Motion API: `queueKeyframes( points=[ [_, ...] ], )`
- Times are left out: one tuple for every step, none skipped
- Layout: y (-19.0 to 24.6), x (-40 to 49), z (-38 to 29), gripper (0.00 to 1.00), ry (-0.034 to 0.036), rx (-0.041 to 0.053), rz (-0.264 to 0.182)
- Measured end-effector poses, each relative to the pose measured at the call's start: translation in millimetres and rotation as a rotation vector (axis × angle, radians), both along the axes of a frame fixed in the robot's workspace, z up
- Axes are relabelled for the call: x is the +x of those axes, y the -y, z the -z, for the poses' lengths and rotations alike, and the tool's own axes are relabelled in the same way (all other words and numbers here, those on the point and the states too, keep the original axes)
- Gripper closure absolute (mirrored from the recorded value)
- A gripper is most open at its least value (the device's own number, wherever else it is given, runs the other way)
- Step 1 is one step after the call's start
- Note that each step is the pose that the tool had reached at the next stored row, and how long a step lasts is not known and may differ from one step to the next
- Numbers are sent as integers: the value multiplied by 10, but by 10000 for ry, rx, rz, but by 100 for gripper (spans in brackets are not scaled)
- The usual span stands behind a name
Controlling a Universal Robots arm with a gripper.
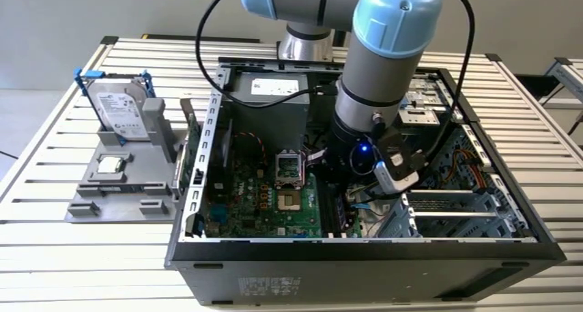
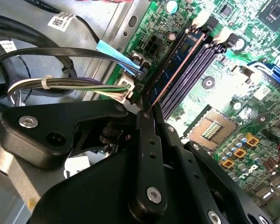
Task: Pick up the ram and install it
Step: 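Insert the ram into the slot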
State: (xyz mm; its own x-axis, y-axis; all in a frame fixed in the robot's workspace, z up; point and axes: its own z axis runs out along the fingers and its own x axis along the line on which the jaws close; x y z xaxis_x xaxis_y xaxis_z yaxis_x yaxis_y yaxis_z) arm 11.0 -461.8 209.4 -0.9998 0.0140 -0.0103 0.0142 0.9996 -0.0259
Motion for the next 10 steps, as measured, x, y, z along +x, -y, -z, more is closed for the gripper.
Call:
queueKeyframes(
  points=[
    [2,-1,-6,0,-4,-14,0],
    [2,-1,-11,0,-3,-13,0],
    [3,-1,-28,0,-5,-14,0],
    [3,-1,-48,0,-7,-12,0],
    [2,-1,-66,0,-9,-12,0],
    [2,-1,-85,0,-9,-11,0],
    [2,0,-113,0,-11,-12,0],
    [2,0,-138,0,-13,-9,0],
    [2,-1,-155,0,-15,-9,0],
    [2,-1,-165,0,-16,-9,0]
  ],
)
